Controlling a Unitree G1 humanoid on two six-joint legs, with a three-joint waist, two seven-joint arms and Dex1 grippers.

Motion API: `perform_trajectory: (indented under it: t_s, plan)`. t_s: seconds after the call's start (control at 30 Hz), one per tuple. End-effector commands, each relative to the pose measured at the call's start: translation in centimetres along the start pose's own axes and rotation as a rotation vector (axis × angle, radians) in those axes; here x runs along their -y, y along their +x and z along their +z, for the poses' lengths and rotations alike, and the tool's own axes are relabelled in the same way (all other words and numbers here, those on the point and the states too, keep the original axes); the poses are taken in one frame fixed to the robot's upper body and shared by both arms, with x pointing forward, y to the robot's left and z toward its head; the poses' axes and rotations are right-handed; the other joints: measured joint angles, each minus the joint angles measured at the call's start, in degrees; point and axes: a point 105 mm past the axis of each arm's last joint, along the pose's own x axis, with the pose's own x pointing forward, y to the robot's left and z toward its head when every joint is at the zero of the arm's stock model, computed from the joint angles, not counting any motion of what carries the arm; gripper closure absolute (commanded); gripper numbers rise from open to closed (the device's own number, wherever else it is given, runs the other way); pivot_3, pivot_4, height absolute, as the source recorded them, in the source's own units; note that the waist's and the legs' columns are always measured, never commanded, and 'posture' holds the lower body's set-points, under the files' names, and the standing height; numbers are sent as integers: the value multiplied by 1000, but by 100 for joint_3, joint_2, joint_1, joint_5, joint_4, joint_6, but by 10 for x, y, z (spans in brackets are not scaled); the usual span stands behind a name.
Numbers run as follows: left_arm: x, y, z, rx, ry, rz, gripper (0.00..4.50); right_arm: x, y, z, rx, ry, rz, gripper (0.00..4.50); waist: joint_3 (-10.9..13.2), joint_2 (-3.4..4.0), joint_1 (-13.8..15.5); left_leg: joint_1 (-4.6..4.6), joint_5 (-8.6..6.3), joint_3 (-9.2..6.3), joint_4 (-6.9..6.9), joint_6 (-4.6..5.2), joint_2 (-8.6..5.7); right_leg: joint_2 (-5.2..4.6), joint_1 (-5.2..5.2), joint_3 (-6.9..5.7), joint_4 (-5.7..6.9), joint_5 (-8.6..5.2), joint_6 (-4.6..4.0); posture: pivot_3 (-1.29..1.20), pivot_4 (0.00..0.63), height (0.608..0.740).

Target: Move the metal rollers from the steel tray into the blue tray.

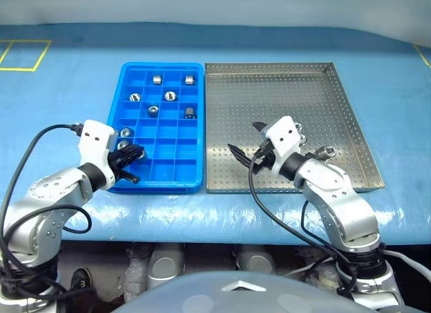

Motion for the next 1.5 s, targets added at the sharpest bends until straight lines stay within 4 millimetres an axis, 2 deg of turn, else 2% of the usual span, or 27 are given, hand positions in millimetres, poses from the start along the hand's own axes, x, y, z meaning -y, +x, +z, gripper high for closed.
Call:
perform_trajectory:
  t_s: [0.03,0.17,0.3,0.63,0.77,0.97,1.13,1.33,1.5]
  plan:
    - [4,5,9,45,4,-3,4462,0,-2,8,25,-16,-2,0,0,0,-3,0,0,0,0,0,0,0,0,0,0,0,0,45,150,740]
    - [-6,14,21,105,-48,74,4462,3,-4,9,26,-22,-26,0,-1,-1,1,-1,0,-1,4,0,-2,-1,3,-3,0,1,-1,31,150,740]
    - [-9,23,23,104,-56,98,4462,4,-4,9,23,-26,-38,0,-1,-2,-47,1,0,-2,4,0,-1,0,4,-3,0,3,-1,7,150,740]
    - [-6,30,9,32,-12,82,4462,7,-7,9,20,-29,-66,0,-1,-2,-68,-1,0,-2,4,0,-2,0,3,-4,-2,11,-17,-12,150,740]
    - [-16,30,8,31,-31,137,3242,9,-7,8,18,-29,-74,0,-1,-2,-70,-1,0,-2,3,0,-1,0,3,-4,-2,6,-9,-9,150,740]
    - [-5,31,26,143,-54,73,3242,10,-7,8,17,-33,-85,0,-1,-2,-63,-2,0,-2,4,0,-2,-1,3,-4,-2,8,-12,-11,150,740]
    - [17,33,46,258,-100,-54,3242,16,-7,9,22,-24,-118,0,-2,-2,-64,-2,0,-2,4,0,-2,-1,4,-4,-2,14,-20,-21,150,740]
    - [51,57,63,290,-74,-163,3242,72,-8,1,22,46,-441,0,-3,-4,-74,-1,1,-2,17,-2,-5,0,11,-4,-2,16,-7,-38,150,740]
    - [85,77,66,271,-23,-258,3242,110,-12,-27,-73,90,-667,0,-3,-3,-151,-3,1,3,15,-1,-7,0,9,3,-3,27,-20,-66,150,740]
